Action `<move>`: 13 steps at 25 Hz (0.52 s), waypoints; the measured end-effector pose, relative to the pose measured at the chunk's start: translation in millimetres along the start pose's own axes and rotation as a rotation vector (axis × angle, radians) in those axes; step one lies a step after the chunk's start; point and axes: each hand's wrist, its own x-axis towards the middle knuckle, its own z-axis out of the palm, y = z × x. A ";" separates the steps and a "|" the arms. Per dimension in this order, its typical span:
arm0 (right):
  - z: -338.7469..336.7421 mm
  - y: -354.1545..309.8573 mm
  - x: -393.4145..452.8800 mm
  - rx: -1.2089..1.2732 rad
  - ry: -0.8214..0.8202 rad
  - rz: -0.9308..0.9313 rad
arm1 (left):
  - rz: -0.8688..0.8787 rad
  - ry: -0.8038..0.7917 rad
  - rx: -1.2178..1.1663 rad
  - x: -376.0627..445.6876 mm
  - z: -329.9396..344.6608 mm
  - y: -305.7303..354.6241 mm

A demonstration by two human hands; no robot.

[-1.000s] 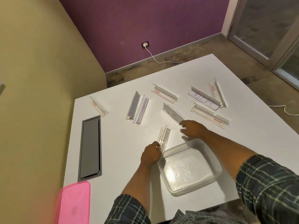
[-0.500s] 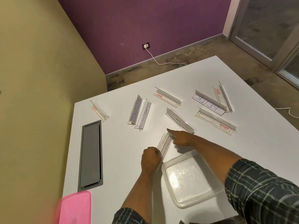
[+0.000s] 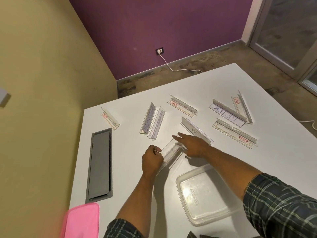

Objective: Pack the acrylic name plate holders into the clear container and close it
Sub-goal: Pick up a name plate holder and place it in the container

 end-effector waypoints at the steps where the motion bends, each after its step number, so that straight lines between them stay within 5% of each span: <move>1: -4.5 1.8 -1.3 -0.033 0.055 -0.030 | -0.008 -0.019 -0.013 3.3 -5.3 4.0; 8: -41.9 29.4 -33.2 -0.214 0.240 -0.365 | -0.223 -0.399 -0.225 10.3 -22.4 32.3; 13: -61.8 51.0 -67.4 -0.314 0.162 -0.554 | -0.277 -0.688 -0.250 -6.2 -5.3 43.4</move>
